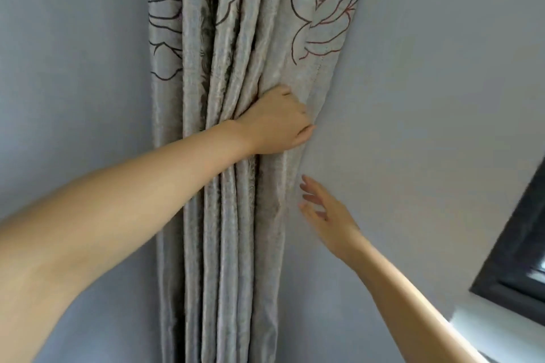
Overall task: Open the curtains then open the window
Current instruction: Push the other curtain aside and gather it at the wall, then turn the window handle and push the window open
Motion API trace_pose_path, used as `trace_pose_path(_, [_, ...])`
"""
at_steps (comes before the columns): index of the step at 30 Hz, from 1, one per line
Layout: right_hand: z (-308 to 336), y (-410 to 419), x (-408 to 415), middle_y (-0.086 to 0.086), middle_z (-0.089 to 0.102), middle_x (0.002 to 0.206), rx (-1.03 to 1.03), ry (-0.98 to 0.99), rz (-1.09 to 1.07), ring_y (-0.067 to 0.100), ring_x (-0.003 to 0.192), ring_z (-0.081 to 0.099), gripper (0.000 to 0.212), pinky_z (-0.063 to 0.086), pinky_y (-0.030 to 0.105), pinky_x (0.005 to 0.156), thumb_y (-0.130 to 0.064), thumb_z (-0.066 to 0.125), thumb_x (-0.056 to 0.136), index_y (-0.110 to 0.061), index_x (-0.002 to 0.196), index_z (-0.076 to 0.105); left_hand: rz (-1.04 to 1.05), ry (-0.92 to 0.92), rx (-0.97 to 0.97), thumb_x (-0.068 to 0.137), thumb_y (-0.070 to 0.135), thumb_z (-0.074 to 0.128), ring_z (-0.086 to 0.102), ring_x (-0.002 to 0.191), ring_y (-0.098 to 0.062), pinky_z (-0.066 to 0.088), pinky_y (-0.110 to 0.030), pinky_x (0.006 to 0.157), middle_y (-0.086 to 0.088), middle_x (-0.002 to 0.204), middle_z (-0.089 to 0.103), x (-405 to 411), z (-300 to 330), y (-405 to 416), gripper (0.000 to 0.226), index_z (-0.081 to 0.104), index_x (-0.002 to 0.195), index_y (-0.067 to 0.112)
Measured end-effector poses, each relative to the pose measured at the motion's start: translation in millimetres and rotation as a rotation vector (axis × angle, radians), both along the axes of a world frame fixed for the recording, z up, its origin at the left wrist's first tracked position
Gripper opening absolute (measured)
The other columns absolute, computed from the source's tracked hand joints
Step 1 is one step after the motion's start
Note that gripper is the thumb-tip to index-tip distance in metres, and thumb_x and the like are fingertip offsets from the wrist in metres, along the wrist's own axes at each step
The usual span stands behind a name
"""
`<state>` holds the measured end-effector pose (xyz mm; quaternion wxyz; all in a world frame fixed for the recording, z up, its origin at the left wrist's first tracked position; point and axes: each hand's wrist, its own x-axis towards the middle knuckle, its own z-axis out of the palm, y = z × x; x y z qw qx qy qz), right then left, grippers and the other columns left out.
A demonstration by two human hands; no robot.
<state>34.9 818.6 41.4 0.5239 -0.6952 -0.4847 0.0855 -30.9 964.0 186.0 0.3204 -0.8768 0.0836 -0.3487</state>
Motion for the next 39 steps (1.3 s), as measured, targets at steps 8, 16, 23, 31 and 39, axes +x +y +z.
trace_pose_path(8, [-51.8, -211.2, -49.4, 0.002, 0.073, 0.092, 0.123, 0.169, -0.412, 0.016, 0.081, 0.070, 0.024, 0.055, 0.031, 0.078, -0.010, 0.052, 0.092, -0.030, 0.098, 0.063, -0.376, 0.199, -0.206, 0.088, 0.022, 0.044, 0.055, 0.063, -0.028, 0.049, -0.037, 0.066, -0.007, 0.066, 0.060, -32.4, -104.7, -130.8, 0.027, 0.061, 0.071, 0.011])
trace_pose_path(16, [-140.3, -381.2, -156.8, -0.005, 0.071, 0.099, 0.082, 0.441, -0.718, 0.016, 0.086, 0.069, 0.021, 0.056, 0.026, 0.074, -0.024, 0.056, 0.088, -0.023, 0.109, 0.061, -0.533, 0.541, -0.835, 0.088, 0.026, 0.043, 0.061, 0.079, -0.019, 0.049, -0.037, 0.069, -0.001, 0.082, 0.065, -101.4, -205.3, -231.5, 0.027, 0.066, 0.088, 0.012])
trace_pose_path(23, [-205.2, -510.1, -247.0, -0.002, 0.072, 0.099, 0.059, 0.737, -0.903, 0.019, 0.088, 0.070, 0.022, 0.057, 0.027, 0.073, -0.022, 0.053, 0.088, -0.027, 0.106, 0.064, -0.283, 0.709, -1.644, 0.080, 0.038, 0.047, 0.062, 0.075, -0.006, 0.042, -0.004, 0.068, 0.006, 0.083, 0.067, -169.3, -286.8, -340.8, 0.020, 0.066, 0.084, 0.031])
trace_pose_path(31, [-229.2, -655.7, -285.6, 0.007, 0.074, 0.086, 0.074, 0.871, -1.137, 0.013, 0.075, 0.071, 0.033, 0.058, 0.022, 0.061, 0.002, 0.043, 0.093, -0.020, 0.097, 0.067, -0.034, 0.643, -2.043, 0.091, -0.009, 0.040, 0.059, 0.051, -0.003, 0.046, -0.003, 0.057, 0.001, 0.064, 0.071, -202.1, -344.9, -484.4, 0.034, 0.066, 0.078, 0.007])
trace_pose_path(39, [-216.3, -736.0, -242.8, 0.003, 0.074, 0.088, 0.108, 0.840, -1.151, 0.013, 0.076, 0.070, 0.030, 0.057, 0.020, 0.063, 0.001, 0.040, 0.094, -0.017, 0.102, 0.064, -0.084, 0.679, -2.107, 0.091, -0.006, 0.042, 0.059, 0.055, -0.008, 0.048, -0.011, 0.061, -0.001, 0.062, 0.069, -165.6, -348.1, -575.1, 0.034, 0.068, 0.078, 0.010])
